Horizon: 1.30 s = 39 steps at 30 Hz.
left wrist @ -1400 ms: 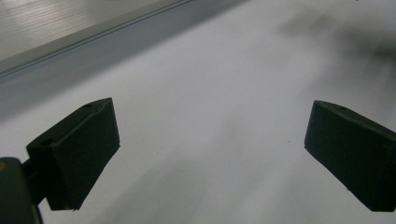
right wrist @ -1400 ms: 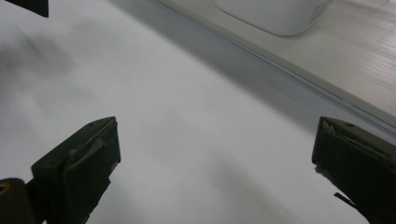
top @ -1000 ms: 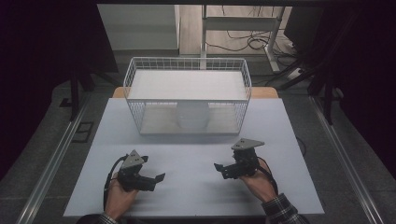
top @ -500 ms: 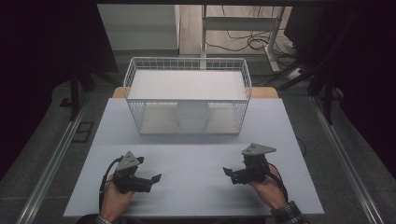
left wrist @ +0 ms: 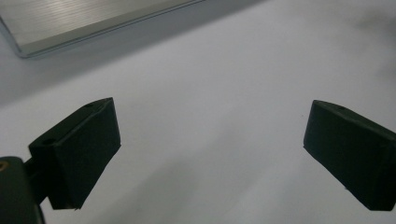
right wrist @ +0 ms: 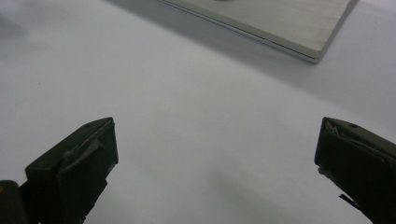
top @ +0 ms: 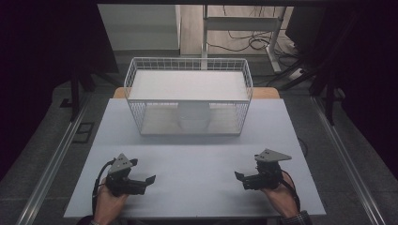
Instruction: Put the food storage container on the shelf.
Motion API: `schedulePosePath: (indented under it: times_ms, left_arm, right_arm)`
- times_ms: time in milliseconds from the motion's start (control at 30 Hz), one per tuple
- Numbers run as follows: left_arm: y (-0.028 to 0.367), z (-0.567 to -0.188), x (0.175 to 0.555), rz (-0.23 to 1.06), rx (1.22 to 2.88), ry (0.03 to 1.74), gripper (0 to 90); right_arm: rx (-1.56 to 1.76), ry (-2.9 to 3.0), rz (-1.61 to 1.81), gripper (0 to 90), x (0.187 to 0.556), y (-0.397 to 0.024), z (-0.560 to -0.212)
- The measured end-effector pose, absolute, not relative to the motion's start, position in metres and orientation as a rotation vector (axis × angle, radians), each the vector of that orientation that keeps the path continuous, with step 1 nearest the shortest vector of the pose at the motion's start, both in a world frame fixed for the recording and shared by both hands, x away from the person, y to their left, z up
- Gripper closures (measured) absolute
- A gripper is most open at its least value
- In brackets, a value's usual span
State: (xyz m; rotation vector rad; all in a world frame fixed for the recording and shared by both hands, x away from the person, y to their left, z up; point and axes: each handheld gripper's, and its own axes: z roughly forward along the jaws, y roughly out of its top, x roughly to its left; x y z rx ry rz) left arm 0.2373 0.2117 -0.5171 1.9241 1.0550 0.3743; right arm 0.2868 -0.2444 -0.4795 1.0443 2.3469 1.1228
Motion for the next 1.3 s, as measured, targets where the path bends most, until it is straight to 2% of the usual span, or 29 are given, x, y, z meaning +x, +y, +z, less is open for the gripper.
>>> schedulePosePath:
  times_ms: [667, 1300]
  left_arm:
    - [0.235, -0.518, 0.222, 0.437, 1.903, 1.122, 3.2]
    - [0.238, -0.53, 0.222, 0.39, 1.922, 1.157, 2.7]
  right_arm:
    - [1.138, 2.266, 1.083, 0.0, 0.266, -0.283, -0.488]
    - [1.231, 2.249, 1.018, 0.0, 0.257, -0.305, -0.501]
